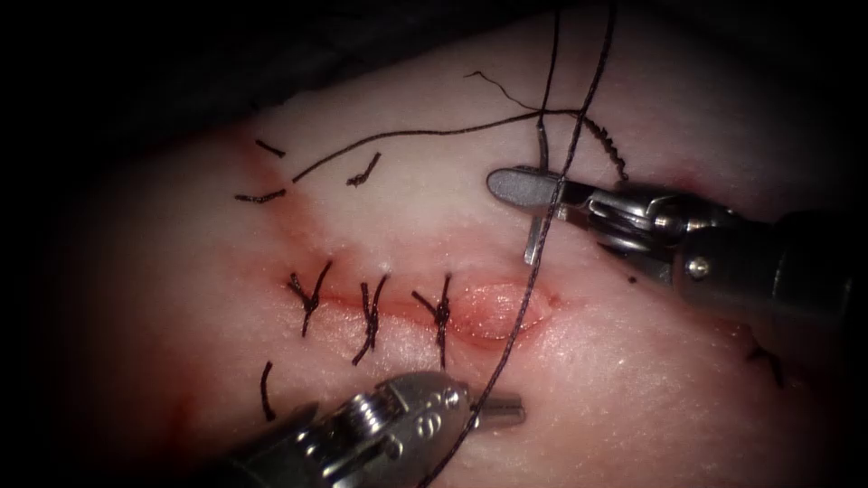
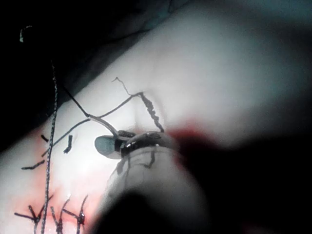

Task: Wound Closure
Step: Throw needle into skin above incision with right end-effector

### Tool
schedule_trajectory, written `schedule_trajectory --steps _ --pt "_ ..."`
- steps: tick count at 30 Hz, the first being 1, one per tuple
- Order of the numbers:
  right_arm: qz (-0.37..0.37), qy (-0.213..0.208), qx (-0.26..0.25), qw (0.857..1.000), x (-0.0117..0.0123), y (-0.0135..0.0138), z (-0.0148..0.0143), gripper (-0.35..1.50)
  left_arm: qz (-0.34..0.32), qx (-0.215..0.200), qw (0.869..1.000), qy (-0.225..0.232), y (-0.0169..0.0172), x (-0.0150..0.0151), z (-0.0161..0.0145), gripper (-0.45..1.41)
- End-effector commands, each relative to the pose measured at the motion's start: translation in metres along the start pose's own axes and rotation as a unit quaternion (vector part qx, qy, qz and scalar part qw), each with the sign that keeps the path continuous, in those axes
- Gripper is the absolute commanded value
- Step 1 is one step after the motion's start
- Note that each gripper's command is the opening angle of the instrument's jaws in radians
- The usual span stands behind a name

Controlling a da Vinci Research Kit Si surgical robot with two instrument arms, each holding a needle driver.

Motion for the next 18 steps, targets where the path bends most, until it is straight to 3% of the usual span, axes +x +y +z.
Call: schedule_trajectory --steps 1,7,18 --pt "0.015 -0.004 0.005 1.000 0.0003 -0.0007 0.0015 -0.35 0.001 0.001 1.000 0.000 -0.0008 0.0007 0.0006 -0.21" --pt "0.086 -0.036 0.025 0.995 -0.0019 -0.0003 0.0013 -0.35 0.002 0.003 1.000 -0.001 -0.0014 0.0005 0.0008 -0.21" --pt "0.120 -0.070 0.044 0.989 -0.0072 -0.0007 0.0003 -0.35 0.003 0.005 1.000 -0.002 -0.0019 0.0002 0.0006 -0.21"
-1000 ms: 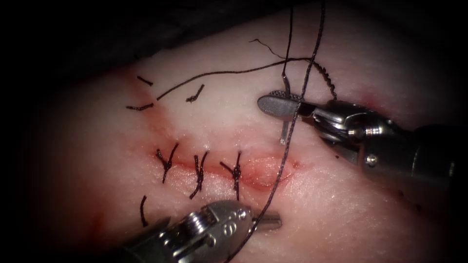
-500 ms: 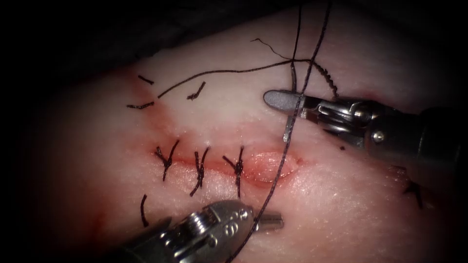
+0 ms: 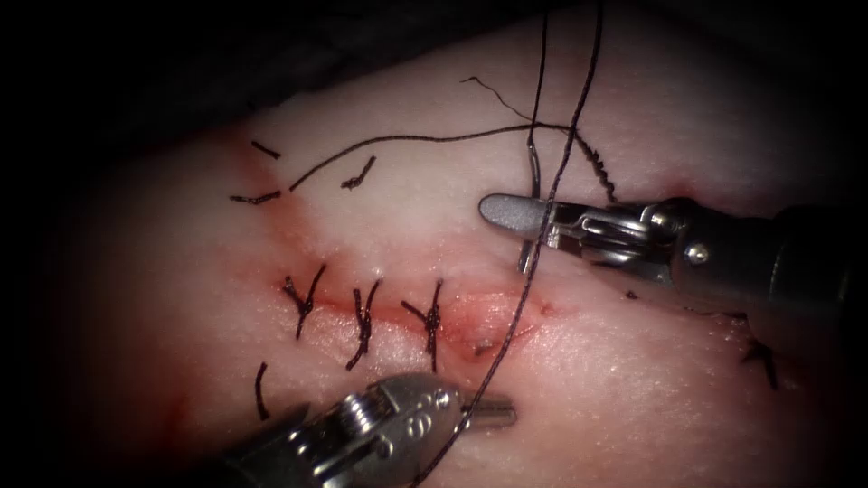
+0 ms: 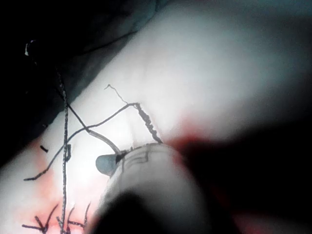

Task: Wound Closure
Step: Throw needle into skin above incision with right end-effector

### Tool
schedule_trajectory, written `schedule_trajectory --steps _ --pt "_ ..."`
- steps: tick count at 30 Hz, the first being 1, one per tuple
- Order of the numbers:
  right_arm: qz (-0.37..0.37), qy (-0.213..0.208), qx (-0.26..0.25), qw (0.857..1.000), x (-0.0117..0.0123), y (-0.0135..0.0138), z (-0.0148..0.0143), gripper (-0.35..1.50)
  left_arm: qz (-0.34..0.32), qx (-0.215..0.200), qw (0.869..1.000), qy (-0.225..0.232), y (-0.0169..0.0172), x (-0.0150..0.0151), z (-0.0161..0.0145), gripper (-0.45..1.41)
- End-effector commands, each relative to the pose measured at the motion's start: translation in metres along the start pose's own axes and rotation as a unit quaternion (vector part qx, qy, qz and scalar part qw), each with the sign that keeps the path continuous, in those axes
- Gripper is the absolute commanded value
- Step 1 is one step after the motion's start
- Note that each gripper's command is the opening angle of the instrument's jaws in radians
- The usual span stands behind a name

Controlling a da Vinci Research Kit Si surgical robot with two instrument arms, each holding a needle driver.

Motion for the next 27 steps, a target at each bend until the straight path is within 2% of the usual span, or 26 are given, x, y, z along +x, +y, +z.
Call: schedule_trajectory --steps 1,7,15,27 --pt "0.001 -0.006 0.004 1.000 -0.0005 -0.0007 0.0013 -0.35 0.000 0.001 1.000 0.002 -0.0006 0.0008 0.0004 -0.21" --pt "0.011 -0.014 0.015 1.000 -0.0024 -0.0008 0.0016 -0.35 0.001 0.001 1.000 0.002 -0.0007 0.0007 0.0004 -0.23" --pt "0.021 -0.010 0.027 0.999 -0.0014 -0.0014 0.0020 -0.35 0.001 0.001 1.000 0.001 -0.0005 0.0007 0.0002 -0.23" --pt "0.065 -0.045 0.039 0.996 -0.0051 0.0009 0.0040 -0.35 0.011 0.004 1.000 -0.004 0.0009 0.0014 -0.0014 -0.23"
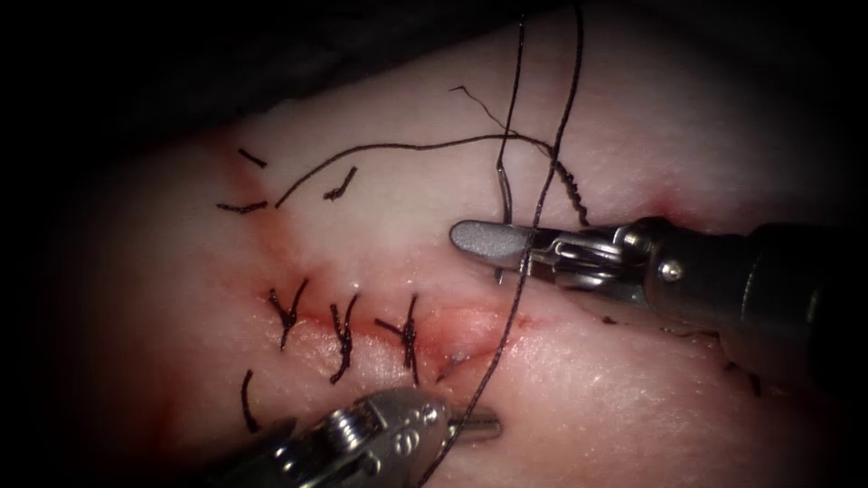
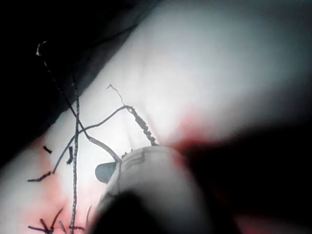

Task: Wound Closure
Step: Throw needle into skin above incision with right end-effector

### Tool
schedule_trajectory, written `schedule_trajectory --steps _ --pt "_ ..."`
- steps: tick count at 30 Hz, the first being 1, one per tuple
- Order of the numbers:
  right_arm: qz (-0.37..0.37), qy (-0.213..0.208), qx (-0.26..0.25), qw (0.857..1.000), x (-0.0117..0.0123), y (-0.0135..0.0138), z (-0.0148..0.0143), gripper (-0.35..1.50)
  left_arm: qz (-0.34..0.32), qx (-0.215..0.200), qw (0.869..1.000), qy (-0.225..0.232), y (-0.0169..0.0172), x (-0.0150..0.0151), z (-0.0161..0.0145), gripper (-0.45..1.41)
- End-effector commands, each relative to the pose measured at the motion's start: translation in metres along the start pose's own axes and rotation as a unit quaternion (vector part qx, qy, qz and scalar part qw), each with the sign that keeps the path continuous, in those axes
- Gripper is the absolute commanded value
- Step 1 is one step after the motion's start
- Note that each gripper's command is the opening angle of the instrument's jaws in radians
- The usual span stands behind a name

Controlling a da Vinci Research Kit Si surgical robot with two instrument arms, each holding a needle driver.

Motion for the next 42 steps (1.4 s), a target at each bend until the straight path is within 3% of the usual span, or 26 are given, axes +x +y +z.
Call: schedule_trajectory --steps 1,11,16,17,19,20,23,25,31,35,37,39,40,42 --pt "0.001 -0.007 0.000 1.000 -0.0006 -0.0002 0.0015 -0.35 0.003 0.002 1.000 0.001 -0.0005 0.0008 0.0003 -0.23" --pt "0.014 -0.034 0.003 0.999 -0.0048 -0.0003 0.0013 -0.35 0.018 0.015 1.000 -0.009 0.0014 0.0011 -0.0015 -0.21" --pt "-0.019 -0.032 0.015 0.999 -0.0044 -0.0009 0.0017 -0.28 0.024 0.012 1.000 -0.012 0.0023 0.0017 -0.0032 -0.21" --pt "-0.036 -0.023 0.027 0.999 -0.0040 -0.0011 0.0018 0.22 0.024 0.011 1.000 -0.012 0.0024 0.0018 -0.0034 -0.21" --pt "-0.102 -0.005 0.048 0.994 -0.0029 -0.0016 0.0018 0.54 0.024 0.010 1.000 -0.012 0.0024 0.0018 -0.0037 -0.21" --pt "-0.117 0.011 0.046 0.992 -0.0023 -0.0019 0.0018 0.84 0.024 0.010 1.000 -0.012 0.0024 0.0018 -0.0038 -0.21" --pt "-0.175 0.044 0.027 0.983 -0.0008 -0.0023 0.0015 1.13 0.025 0.009 1.000 -0.012 0.0023 0.0015 -0.0039 -0.21" --pt "-0.261 0.064 -0.008 0.963 0.0005 -0.0025 0.0011 1.20 0.026 0.008 1.000 -0.012 0.0022 0.0014 -0.0039 -0.21" --pt "-0.396 0.107 -0.085 0.908 0.0039 -0.0030 -0.0015 1.21 0.027 0.008 1.000 -0.012 0.0022 0.0012 -0.0041 -0.21" --pt "-0.451 0.123 -0.116 0.877 0.0061 -0.0035 -0.0034 1.26 0.027 0.007 1.000 -0.012 0.0022 0.0011 -0.0042 -0.21" --pt "-0.494 0.127 -0.136 0.850 0.0072 -0.0040 -0.0044 1.28 0.027 0.007 1.000 -0.012 0.0021 0.0011 -0.0042 -0.21" --pt "-0.513 0.126 -0.154 0.835 0.0078 -0.0044 -0.0050 1.28 0.027 0.007 1.000 -0.012 0.0021 0.0011 -0.0043 -0.21" --pt "-0.538 0.123 -0.167 0.817 0.0082 -0.0047 -0.0053 1.28 0.027 0.007 1.000 -0.012 0.0021 0.0011 -0.0043 -0.21" --pt "-0.557 0.126 -0.178 0.801 0.0085 -0.0052 -0.0056 1.28 0.027 0.006 1.000 -0.012 0.0021 0.0010 -0.0043 -0.21"
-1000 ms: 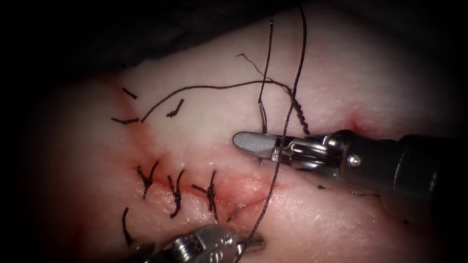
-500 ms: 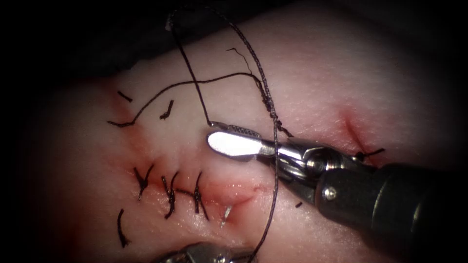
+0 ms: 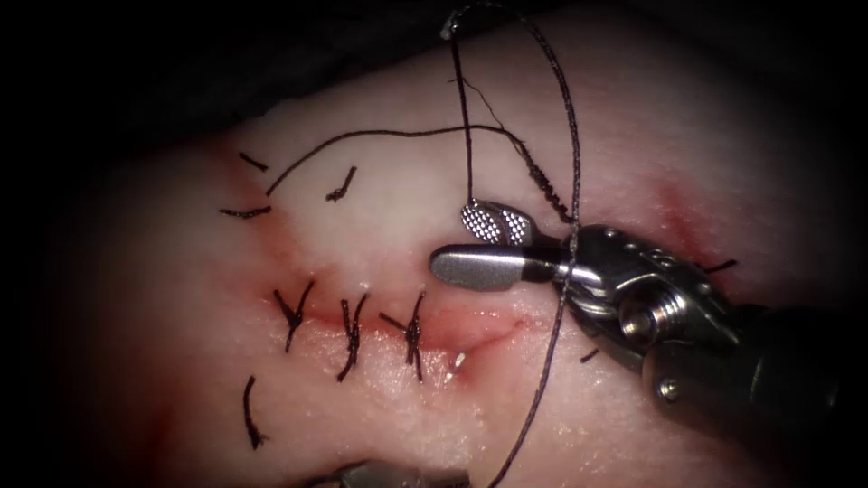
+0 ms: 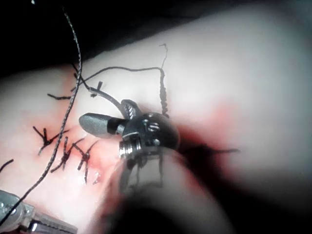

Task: Wound Closure
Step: Throw needle into skin above incision with right end-effector

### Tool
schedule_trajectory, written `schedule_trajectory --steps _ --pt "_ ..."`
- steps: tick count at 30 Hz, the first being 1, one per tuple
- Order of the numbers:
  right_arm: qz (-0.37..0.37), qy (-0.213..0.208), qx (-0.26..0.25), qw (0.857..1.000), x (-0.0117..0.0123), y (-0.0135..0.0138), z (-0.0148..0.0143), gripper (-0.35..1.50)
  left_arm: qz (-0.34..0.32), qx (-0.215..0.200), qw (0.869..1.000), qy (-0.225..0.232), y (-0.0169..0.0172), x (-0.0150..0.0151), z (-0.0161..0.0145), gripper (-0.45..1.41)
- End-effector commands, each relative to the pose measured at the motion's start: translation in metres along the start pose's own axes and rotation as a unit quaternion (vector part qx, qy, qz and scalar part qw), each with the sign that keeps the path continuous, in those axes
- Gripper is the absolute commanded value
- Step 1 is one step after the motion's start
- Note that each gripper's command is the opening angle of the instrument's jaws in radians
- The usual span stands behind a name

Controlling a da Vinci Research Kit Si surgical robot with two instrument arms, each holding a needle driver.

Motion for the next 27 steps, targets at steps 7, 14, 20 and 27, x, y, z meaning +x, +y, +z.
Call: schedule_trajectory --steps 7,14,20,27 --pt "-0.086 0.001 -0.031 0.996 0.0016 -0.0003 0.0008 1.23 0.001 0.001 1.000 0.002 -0.0007 0.0006 0.0004 -0.21" --pt "-0.109 -0.002 -0.051 0.993 0.0026 -0.0006 0.0013 1.15 0.001 0.000 1.000 0.002 -0.0007 0.0006 0.0003 -0.21" --pt "-0.114 0.000 -0.060 0.992 0.0023 -0.0015 0.0022 1.05 0.002 0.000 1.000 0.002 -0.0007 0.0005 0.0003 -0.21" --pt "-0.133 -0.044 -0.079 0.987 0.0004 -0.0027 0.0033 0.16 0.002 0.000 1.000 0.000 -0.0011 0.0002 -0.0004 -0.21"
